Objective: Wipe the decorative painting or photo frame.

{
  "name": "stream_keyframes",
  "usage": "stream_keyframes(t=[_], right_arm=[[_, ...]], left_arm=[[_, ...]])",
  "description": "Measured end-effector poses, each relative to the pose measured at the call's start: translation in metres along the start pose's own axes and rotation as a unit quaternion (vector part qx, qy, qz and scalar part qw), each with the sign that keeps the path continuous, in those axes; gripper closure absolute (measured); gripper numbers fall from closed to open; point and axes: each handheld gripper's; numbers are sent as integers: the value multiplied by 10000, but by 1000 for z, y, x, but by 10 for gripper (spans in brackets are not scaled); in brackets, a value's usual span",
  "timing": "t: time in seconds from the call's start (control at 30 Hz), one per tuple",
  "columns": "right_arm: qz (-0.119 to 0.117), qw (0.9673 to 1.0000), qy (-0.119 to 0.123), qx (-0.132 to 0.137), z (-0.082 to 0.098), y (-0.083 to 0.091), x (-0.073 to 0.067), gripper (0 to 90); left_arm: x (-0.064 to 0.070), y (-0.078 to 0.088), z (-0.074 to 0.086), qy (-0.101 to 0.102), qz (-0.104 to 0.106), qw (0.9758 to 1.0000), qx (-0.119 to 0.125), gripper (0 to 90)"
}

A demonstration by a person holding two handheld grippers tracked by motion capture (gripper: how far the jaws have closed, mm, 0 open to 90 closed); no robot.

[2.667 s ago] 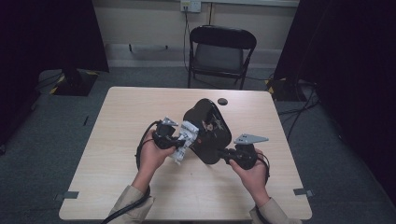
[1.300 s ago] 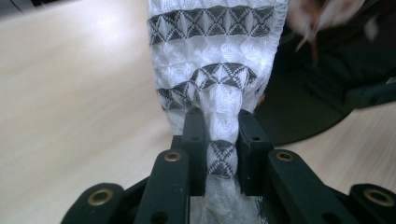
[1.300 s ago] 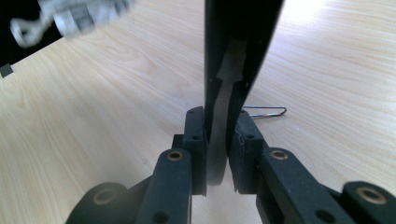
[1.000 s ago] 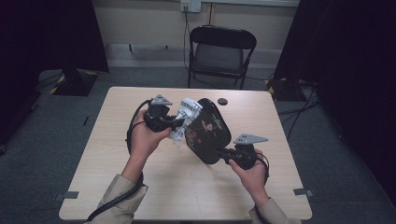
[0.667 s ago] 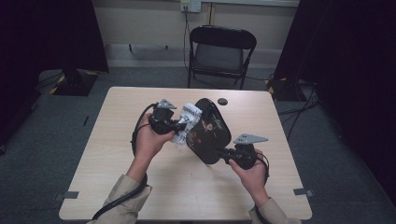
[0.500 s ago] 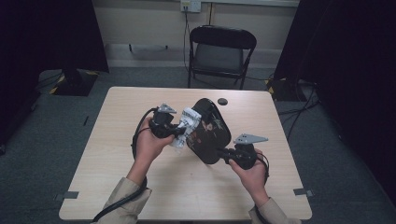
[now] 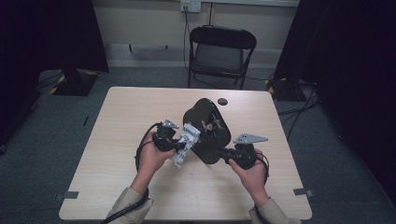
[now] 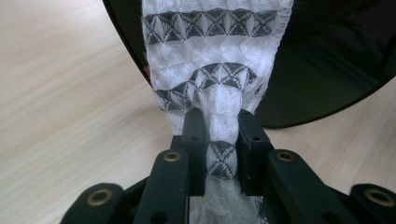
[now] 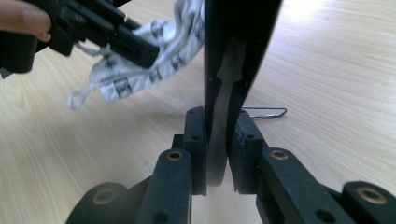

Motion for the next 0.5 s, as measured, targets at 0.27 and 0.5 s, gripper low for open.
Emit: stream_keyframes(t=[0.27, 0.5], right_arm=[[4, 10000, 1, 10, 0, 0, 0, 791], [9, 10000, -10, 12, 0, 0, 0, 790]], left_arm=[[3, -12, 16, -4, 69, 9997, -215, 763], [5, -18, 24, -43, 34, 9992, -387, 763]])
Point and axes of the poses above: each handheld gripper's, and its own axes: y roughly backward along the jaws, z roughly out of its underside, x roughly to its right
